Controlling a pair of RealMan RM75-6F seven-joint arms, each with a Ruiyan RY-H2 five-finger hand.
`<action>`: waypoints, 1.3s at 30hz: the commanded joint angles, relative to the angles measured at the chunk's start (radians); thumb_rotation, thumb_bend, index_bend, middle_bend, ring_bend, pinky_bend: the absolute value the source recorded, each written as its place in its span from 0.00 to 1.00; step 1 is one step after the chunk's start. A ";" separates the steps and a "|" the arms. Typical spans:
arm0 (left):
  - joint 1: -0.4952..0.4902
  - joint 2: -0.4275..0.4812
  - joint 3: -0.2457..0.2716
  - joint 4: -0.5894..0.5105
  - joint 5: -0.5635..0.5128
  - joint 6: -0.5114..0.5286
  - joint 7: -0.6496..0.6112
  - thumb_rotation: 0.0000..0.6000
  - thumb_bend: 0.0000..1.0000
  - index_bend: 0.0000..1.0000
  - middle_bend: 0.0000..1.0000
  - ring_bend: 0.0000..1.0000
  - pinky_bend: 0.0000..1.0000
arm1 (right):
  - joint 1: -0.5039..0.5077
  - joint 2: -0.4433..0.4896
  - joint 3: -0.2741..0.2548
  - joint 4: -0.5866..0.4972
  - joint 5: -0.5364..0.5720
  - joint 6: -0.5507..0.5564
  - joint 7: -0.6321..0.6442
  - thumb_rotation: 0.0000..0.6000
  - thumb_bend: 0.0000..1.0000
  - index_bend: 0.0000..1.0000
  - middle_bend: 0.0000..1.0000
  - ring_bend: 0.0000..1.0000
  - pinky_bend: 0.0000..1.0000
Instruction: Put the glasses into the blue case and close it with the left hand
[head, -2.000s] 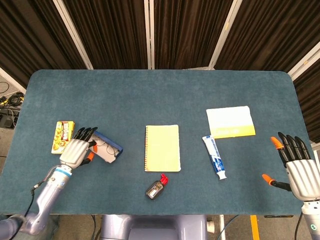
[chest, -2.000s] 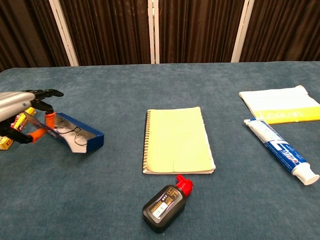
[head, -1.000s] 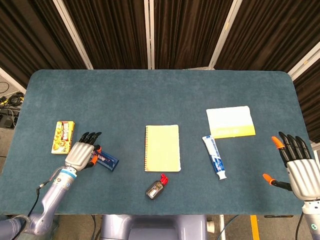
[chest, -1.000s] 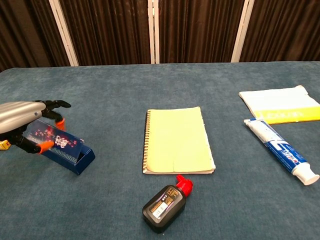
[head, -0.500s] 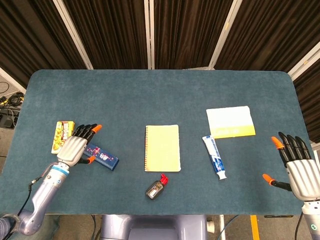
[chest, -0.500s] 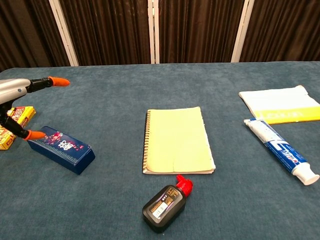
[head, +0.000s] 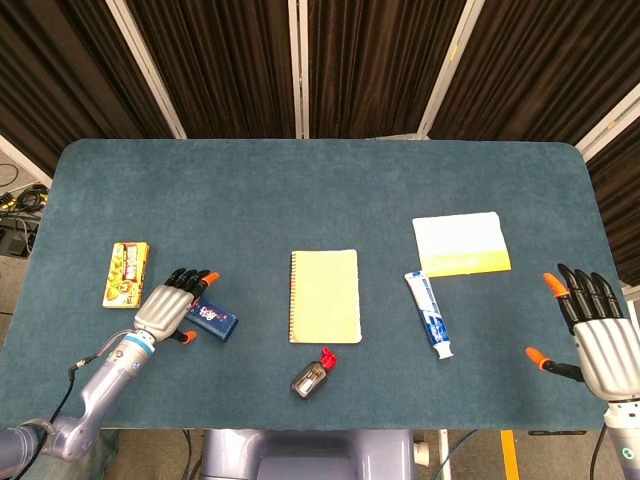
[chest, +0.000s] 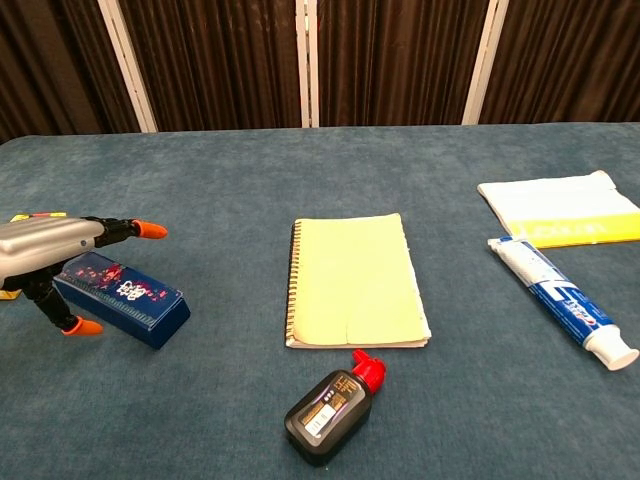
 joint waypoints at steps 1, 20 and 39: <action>-0.003 -0.017 -0.007 0.010 -0.011 0.004 0.011 1.00 0.20 0.15 0.06 0.02 0.04 | 0.000 0.001 0.000 0.001 0.000 0.000 0.003 1.00 0.00 0.01 0.00 0.00 0.00; 0.001 -0.017 -0.009 0.006 -0.025 0.025 0.021 1.00 0.05 0.27 0.12 0.07 0.07 | 0.000 0.001 0.000 -0.001 -0.001 0.000 0.002 1.00 0.00 0.02 0.00 0.00 0.00; 0.322 0.262 -0.041 -0.365 0.118 0.686 0.076 1.00 0.00 0.00 0.00 0.00 0.00 | 0.001 -0.006 -0.001 0.019 -0.014 0.009 0.010 1.00 0.00 0.00 0.00 0.00 0.00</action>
